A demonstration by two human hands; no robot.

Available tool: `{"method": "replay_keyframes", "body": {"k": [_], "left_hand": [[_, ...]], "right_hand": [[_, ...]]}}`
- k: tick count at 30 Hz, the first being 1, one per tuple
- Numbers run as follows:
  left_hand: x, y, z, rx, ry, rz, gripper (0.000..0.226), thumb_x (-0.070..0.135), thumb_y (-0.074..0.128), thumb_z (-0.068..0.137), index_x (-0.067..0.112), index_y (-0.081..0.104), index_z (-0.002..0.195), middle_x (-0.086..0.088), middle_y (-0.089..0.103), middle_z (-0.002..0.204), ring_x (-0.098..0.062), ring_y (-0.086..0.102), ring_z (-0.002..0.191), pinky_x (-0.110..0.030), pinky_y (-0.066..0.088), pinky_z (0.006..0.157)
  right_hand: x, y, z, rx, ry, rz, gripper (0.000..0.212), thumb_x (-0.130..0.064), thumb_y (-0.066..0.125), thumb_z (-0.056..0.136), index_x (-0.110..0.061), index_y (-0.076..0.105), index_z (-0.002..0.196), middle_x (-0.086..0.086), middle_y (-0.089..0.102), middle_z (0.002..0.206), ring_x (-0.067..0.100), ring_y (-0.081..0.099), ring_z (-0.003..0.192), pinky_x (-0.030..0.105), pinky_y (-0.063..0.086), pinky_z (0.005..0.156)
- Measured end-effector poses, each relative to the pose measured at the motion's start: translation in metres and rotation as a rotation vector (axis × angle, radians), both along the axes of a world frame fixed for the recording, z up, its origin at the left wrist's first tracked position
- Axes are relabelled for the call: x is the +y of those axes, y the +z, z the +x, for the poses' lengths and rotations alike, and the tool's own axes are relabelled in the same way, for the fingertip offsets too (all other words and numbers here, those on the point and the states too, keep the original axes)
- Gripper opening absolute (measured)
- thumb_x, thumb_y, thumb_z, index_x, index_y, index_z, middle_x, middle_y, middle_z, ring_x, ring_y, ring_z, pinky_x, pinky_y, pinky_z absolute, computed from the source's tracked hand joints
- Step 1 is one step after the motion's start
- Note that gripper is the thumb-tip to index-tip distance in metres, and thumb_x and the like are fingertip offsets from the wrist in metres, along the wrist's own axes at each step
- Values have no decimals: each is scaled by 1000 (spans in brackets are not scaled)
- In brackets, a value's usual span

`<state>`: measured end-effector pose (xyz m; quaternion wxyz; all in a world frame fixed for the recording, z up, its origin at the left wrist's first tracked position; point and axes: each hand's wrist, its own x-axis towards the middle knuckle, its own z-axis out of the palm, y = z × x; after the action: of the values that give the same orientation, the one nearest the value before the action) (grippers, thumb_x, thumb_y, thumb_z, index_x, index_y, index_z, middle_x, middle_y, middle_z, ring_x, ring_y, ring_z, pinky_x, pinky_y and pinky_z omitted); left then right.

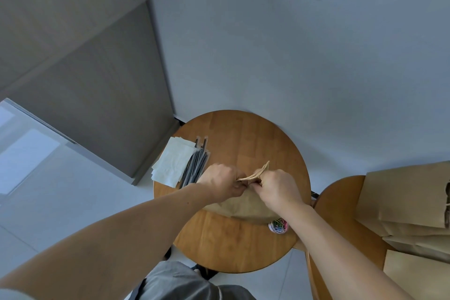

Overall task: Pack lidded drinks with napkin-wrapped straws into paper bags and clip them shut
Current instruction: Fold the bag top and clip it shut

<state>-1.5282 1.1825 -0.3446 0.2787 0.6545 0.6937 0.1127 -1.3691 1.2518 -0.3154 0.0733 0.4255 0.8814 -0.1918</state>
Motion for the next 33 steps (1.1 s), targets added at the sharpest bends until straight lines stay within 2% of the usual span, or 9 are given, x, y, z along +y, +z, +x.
{"method": "replay_keyframes", "body": {"k": [3,6,10,14,17,21,25,29,33], "left_hand": [[3,0,-1,-9,3,8,19,35,58,92,21,70,94,0,67,84,-20,56,74,-28,32,63],[4,-1,-4,-13,16,-22,21,36,56,95,24,71,100,1,66,84,-19,55,75,-30,36,64],[5,-3,-3,-41,2,-21,18,33,56,95,25,72,100,3,67,91,-21,59,82,-29,36,66],[6,-2,-4,-45,8,-61,19,36,55,95,30,71,103,3,69,95,-21,61,84,-33,45,70],[6,-3,-6,-56,10,-77,16,37,56,95,29,70,93,4,67,85,-19,58,76,-33,43,65],[5,-4,-4,-51,15,-62,18,35,58,94,32,57,76,6,64,85,-16,51,73,-30,36,63],[6,-3,-5,-52,27,-78,20,36,56,95,24,62,80,10,56,76,-17,53,72,-32,41,63],[8,-4,-6,-56,23,-83,21,34,56,95,23,62,79,12,52,71,-15,51,69,-31,39,61],[8,-4,-5,-65,28,-80,20,35,56,94,27,59,76,13,48,67,-15,49,70,-29,35,62]], "right_hand": [[1,-2,-2,62,-25,-15,19,-35,61,92,-28,70,107,0,74,90,23,67,87,36,52,73],[-1,-4,0,241,-130,-105,24,-24,71,87,-28,70,110,-8,74,93,15,68,88,34,54,79],[-5,-12,2,365,-266,-131,12,-21,78,81,-21,75,93,-7,74,85,15,69,77,38,55,73],[-9,-12,1,432,-289,-144,7,-18,79,80,-23,78,85,-11,73,78,10,66,71,36,54,69],[-3,-8,3,312,-200,-80,4,-26,76,83,-23,78,85,-7,71,82,14,64,78,34,51,69],[2,-5,-2,113,-93,-23,17,-34,67,90,-21,76,95,-3,69,92,17,60,91,34,50,76],[2,-6,-9,148,-143,-30,25,-31,67,90,-24,69,114,0,68,101,18,62,97,35,52,82],[-1,-11,-8,215,-273,-41,17,-28,73,85,-16,73,97,-2,70,88,18,64,83,36,53,75],[-5,-12,-3,213,-291,-9,14,-36,74,83,-23,74,84,-10,62,74,13,57,73,29,45,62]]}}
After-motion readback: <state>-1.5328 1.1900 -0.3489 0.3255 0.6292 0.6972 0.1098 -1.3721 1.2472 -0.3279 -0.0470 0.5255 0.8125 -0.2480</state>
